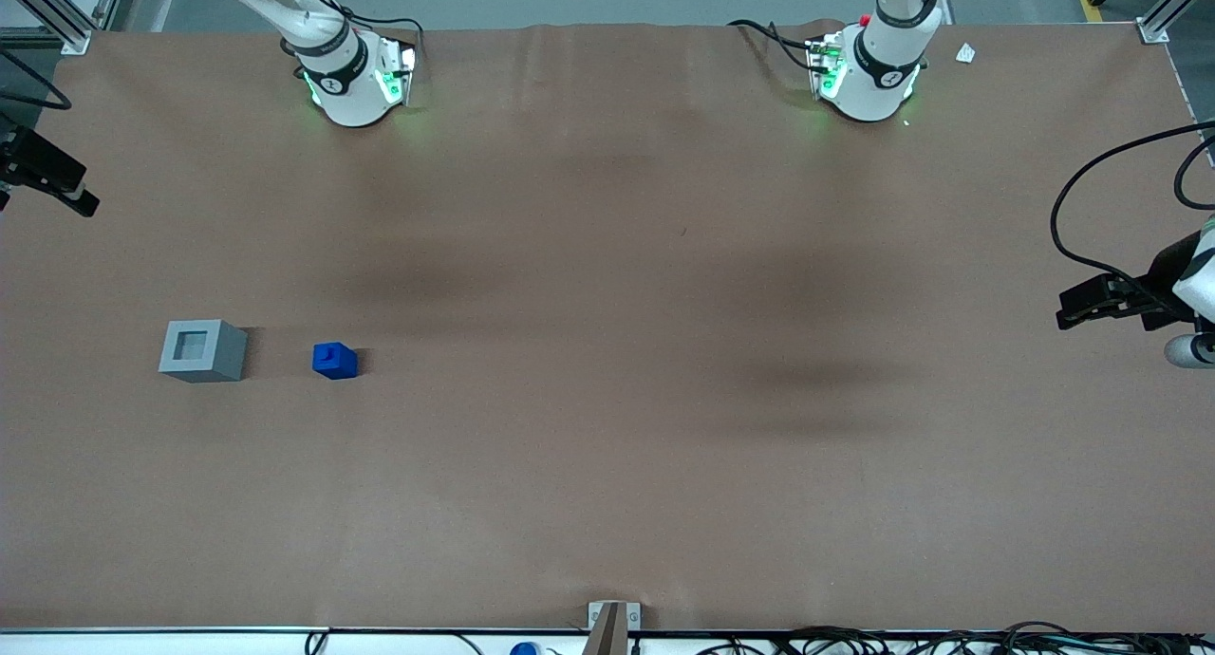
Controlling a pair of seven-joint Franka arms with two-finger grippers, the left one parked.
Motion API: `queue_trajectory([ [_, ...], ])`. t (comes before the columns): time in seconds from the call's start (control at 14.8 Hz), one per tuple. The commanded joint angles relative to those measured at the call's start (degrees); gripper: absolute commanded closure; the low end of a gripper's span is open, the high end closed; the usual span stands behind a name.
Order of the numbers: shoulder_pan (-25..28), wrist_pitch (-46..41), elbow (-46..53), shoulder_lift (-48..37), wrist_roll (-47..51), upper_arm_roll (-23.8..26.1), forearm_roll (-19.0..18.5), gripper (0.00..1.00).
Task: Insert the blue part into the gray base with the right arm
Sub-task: 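Move the right gripper out over the blue block and gray base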
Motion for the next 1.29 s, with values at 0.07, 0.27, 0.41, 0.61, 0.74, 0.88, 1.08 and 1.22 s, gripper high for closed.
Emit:
queue_trajectory([
  [0.07, -0.1, -1.0, 1.3, 0.4, 0.2, 0.6, -0.6, 0.0],
  [0.27, 0.0, -1.1, 1.1, 0.4, -0.1, 0.8, -0.7, 0.0],
  [0.41, 0.1, -1.3, 0.7, 0.4, 0.1, 0.8, -0.6, 0.0],
  [0.61, 0.6, -0.9, -1.3, 1.0, 0.8, 0.9, -0.2, 0.0],
  [0.74, 1.9, -1.0, -1.5, 2.4, 0.8, 0.9, -0.1, 0.0],
  [0.88, 2.1, 0.1, -1.8, 5.5, 0.8, 0.9, 0.0, 0.0],
  [1.08, 2.9, 4.6, -4.3, 7.4, 0.8, 0.9, 0.0, 0.0],
  [1.22, 3.3, 9.8, -9.0, 7.6, 0.8, 0.9, 0.0, 0.0],
])
